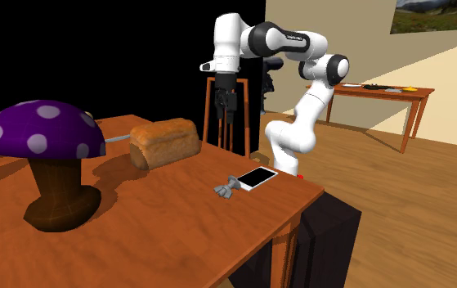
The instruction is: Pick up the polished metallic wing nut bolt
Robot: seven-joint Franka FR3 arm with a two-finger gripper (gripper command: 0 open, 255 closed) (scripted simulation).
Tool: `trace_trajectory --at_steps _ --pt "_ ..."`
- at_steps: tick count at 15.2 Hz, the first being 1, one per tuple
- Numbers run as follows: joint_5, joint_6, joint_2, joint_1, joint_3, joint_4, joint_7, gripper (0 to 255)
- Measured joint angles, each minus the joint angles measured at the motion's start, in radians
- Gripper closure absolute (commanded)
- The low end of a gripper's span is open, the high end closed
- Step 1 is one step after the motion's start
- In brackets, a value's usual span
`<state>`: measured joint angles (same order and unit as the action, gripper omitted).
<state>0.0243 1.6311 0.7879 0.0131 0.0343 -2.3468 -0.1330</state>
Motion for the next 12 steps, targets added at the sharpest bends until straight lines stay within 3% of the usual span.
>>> trace_trajectory --at_steps 4,12 --pt "0.027 0.032 -0.032 0.015 -0.027 -0.007 -0.03 0" --pt "0.126 0.195 -0.19 0.074 -0.14 -0.031 -0.143 0"
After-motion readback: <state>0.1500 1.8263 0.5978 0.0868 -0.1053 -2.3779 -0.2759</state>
